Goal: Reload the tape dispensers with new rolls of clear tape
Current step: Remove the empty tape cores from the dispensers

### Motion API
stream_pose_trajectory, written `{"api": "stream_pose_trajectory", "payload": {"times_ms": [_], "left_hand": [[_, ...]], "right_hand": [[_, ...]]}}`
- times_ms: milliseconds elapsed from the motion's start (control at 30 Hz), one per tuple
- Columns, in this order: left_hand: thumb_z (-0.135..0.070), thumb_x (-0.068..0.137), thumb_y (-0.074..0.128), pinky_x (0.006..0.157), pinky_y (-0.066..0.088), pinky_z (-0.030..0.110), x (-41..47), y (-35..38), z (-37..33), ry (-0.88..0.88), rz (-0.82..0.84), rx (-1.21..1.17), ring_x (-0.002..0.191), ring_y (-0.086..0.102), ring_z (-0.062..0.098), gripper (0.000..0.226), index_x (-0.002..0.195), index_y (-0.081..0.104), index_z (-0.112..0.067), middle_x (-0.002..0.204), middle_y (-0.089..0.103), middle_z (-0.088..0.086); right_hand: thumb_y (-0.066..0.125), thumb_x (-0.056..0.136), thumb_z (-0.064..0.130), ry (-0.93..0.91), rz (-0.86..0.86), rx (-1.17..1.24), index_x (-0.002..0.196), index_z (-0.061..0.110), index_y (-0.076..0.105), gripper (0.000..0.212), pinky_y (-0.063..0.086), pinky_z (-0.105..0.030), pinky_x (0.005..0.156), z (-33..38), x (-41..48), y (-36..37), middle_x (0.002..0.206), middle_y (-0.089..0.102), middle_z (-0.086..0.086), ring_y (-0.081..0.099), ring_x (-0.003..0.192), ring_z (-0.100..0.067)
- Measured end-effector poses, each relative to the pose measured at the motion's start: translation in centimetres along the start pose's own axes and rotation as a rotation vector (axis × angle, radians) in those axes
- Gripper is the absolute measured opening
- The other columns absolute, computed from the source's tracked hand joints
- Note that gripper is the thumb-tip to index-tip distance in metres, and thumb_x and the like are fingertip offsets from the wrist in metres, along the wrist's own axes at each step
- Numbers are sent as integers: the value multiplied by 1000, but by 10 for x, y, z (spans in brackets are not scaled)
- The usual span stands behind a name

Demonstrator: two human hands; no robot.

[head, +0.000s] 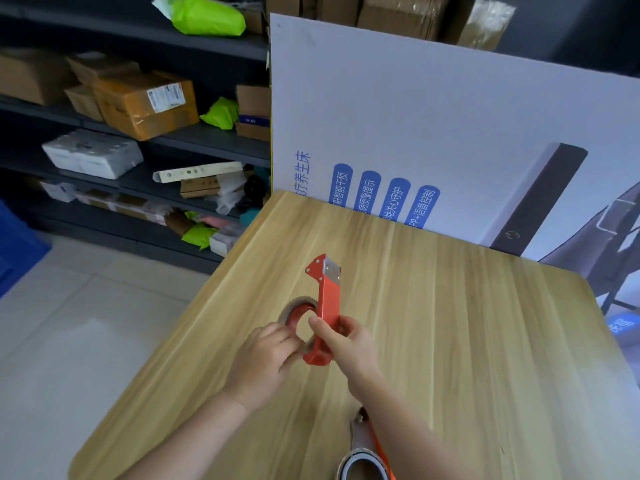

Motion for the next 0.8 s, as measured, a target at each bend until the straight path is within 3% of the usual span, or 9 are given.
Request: {"api": "stream_pose_trajectory", "payload": {"times_ms": [167,267,333,433,567,700,800], "left_hand": [[-27,89,52,76,46,21,31,-1,29,-80,24,-179,86,59,11,21,87,68,-14,87,66,-7],[-13,87,61,65,39,20,52,-5,51,-204,-12,-227,74,53,9,6,81,61,-13,77,58,-9],[-11,88,62,57,33,18,66,-8,73,-331,-45,-251,64,47,6,13,80,54,-14,70,48,-13],[-15,91,59,59,36,24,91,1,99,-342,37,-214,70,49,12,7,85,57,-14,75,47,-13],[-17,92,55,55,34,23,118,32,135,-341,187,-116,72,52,13,19,74,54,-19,75,51,-12],[-16,94,52,66,43,30,137,67,163,-352,312,2,92,59,22,16,96,67,-11,103,64,0],[-13,95,51,89,47,35,147,87,171,-342,374,-14,118,50,24,32,126,57,-12,131,53,5]], "right_hand": [[78,79,31,23,-87,66,85,8,66,27,51,-16,53,7,29,4,70,63,2,62,54,-1],[77,80,34,35,-148,78,84,9,66,27,53,-20,56,14,51,9,69,63,3,64,55,-4],[75,81,33,51,-211,81,84,8,64,28,55,-22,53,15,69,11,67,62,0,67,56,-9],[75,78,41,124,-275,63,82,11,63,33,60,-36,72,4,94,15,74,66,-5,72,75,-25],[76,76,43,177,-312,53,81,10,62,37,61,-36,73,-12,117,22,74,65,-6,70,73,-26],[77,75,43,277,-355,68,87,20,55,34,59,-36,73,-32,125,26,87,70,-8,71,79,-24],[79,71,47,347,-370,82,106,17,54,52,60,-36,70,-45,126,25,98,71,-15,73,83,-26]]}}
Point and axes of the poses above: each hand's wrist, its own x-axis towards the middle knuckle, its own y-axis out of the palm, z = x × y, the point moved 7 cm from there along x, towards the middle knuckle
